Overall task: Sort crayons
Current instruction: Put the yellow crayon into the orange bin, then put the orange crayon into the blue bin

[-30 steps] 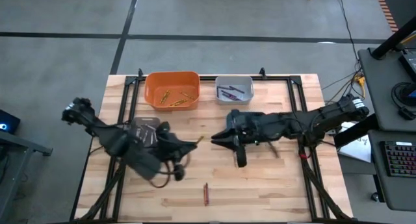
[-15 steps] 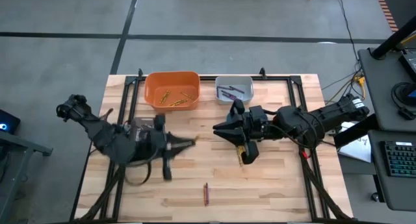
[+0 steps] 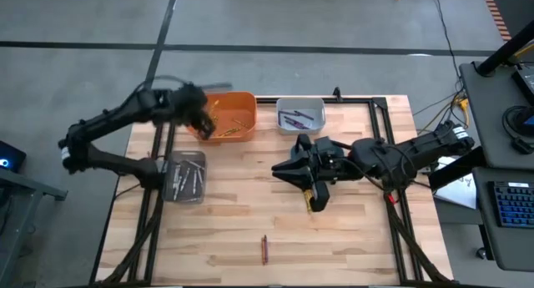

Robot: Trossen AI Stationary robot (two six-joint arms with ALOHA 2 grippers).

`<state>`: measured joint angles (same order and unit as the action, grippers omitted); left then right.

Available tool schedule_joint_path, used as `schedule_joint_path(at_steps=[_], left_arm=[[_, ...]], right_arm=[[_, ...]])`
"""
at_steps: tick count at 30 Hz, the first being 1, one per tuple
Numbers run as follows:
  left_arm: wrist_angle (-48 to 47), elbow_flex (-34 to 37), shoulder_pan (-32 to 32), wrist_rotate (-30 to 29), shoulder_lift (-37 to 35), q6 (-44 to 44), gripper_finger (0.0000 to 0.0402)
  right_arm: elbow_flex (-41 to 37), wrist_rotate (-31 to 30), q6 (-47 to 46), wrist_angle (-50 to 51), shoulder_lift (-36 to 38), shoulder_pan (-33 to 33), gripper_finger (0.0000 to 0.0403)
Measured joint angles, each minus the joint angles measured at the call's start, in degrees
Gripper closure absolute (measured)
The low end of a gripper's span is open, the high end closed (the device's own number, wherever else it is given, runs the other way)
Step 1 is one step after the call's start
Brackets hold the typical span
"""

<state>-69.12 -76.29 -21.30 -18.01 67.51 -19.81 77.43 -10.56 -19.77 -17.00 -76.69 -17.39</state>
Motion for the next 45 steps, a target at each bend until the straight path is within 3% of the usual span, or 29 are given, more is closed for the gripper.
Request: schedule_joint_path(at_steps=[5,8,11,17,27,38,41,45], left_arm=[[12.5,8.6,-19.7,18.2,1.1,5.8,0.0402],[17.1,10.8,-26.0,22.7,3.6,5.8,0.0401],[18.8,10.5,-28.4,23.9,7.0,6.0,0.0401],[17.9,6.3,-28.4,24.0,15.3,8.4,0.0401],[11.9,2.0,-28.5,15.8,23.3,12.7,0.0392],[10.0,2.0,-27.3,14.5,20.7,9.1,0.0318],[9.8,2.1,-24.9,17.6,17.5,5.9,0.0311],[12.2,2.1,-17.5,19.4,12.2,0.8,0.0312]], right_arm=[[0.0,0.0,-1.8,2.3,-0.2,0.0,0.0344],[0.0,-0.2,-2.8,3.6,-0.2,0.0,0.0344],[0.0,-2.0,-2.7,3.7,-0.2,0.0,0.0344],[0.0,-3.9,-2.3,5.6,-0.2,0.2,0.0344],[0.0,-4.5,-2.3,8.3,-0.2,0.2,0.0344],[0.1,-4.5,-7.8,15.9,-0.2,0.2,0.0344],[0.1,-3.6,-15.4,22.0,0.0,0.2,0.0344],[0.1,2.9,-29.6,35.3,0.1,0.2,0.0344]])
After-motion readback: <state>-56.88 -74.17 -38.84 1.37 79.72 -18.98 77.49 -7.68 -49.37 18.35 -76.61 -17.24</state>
